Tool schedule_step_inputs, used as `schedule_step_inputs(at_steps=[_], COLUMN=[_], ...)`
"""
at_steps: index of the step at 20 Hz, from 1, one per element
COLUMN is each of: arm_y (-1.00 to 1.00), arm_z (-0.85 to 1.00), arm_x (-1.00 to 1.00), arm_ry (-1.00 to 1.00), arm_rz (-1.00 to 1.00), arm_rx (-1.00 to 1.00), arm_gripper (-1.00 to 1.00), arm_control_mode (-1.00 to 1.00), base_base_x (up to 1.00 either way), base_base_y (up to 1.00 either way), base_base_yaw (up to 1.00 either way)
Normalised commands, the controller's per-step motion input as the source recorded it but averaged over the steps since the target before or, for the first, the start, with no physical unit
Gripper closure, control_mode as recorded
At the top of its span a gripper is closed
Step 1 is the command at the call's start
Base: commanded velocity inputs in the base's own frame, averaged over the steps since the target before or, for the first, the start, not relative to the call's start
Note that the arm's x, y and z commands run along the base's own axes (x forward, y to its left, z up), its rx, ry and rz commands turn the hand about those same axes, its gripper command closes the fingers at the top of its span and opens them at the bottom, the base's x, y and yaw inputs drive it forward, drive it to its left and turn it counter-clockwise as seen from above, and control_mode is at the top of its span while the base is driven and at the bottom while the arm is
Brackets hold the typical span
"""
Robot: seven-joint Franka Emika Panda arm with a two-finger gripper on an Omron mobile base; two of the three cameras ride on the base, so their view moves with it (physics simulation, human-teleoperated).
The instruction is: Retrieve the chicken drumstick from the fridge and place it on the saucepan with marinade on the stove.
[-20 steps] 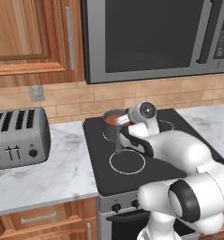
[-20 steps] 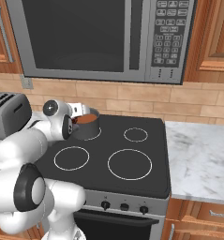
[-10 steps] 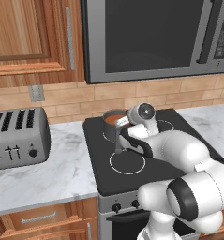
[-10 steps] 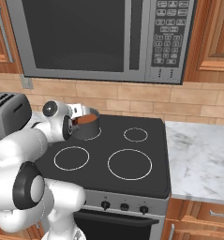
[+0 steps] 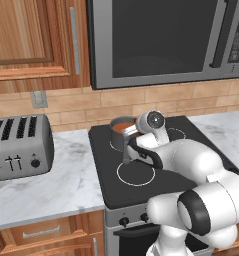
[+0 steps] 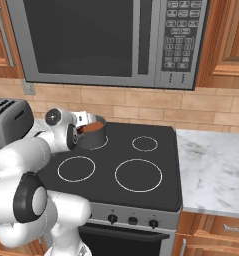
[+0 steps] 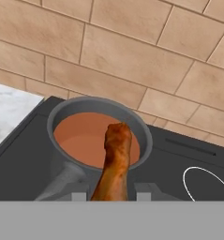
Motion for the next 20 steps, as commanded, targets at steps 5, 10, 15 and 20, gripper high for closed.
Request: schedule_step_inputs(at_steps=[5,10,15,20], arm_y=[0.00,0.00,0.00,0.00], arm_z=[0.03,0.03,0.00,-0.07], arm_x=[0.23,0.43,0.26,0.16], arm_ry=[0.05,0.06,0.00,0.00], arm_rz=[0.00,0.00,0.00,0.00], arm_rx=[0.00,0.00,0.00,0.00], arm_gripper=[1.00,1.00,1.00,1.00], arm_control_mode=[-1.00,-1.00,-1.00,-1.00], base_base_x=[0.00,0.00,0.00,0.00], base_base_y=[0.00,0.00,0.00,0.00], base_base_yaw=[0.00,0.00,0.00,0.00])
